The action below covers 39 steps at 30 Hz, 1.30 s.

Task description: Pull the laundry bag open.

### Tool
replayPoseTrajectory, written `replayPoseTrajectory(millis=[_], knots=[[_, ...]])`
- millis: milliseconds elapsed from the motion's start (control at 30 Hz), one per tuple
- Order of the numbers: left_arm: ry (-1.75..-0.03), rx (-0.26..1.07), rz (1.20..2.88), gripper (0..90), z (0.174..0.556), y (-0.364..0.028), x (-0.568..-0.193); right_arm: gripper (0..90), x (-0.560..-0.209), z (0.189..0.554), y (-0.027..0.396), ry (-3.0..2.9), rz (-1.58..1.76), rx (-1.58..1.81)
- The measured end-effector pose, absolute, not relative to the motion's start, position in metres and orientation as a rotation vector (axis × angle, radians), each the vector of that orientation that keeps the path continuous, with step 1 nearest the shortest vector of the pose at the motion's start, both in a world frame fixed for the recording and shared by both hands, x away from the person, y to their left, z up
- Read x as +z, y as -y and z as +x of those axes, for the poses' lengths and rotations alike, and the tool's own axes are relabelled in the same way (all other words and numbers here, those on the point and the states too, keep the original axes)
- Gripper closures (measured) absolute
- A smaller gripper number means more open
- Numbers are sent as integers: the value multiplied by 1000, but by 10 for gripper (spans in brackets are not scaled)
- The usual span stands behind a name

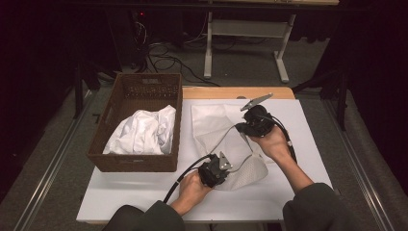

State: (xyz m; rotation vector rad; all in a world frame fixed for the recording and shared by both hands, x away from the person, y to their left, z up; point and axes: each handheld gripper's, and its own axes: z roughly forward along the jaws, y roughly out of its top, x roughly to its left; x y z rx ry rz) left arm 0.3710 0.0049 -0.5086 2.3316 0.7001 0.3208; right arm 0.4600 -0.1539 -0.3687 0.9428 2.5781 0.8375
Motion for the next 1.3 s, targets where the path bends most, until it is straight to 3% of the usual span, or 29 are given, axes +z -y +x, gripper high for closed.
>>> replayPoseTrajectory(millis=[533,1000,1300], knots=[[-751,253,2292,811,375,-10,-509,896,-349,463,166,-2545,963,863],[-824,152,2289,509,369,-13,-492,897,-359,454,153,-2607,866,785],[-908,244,2255,443,361,-41,-459,896,-364,453,145,-2641,808,781]])
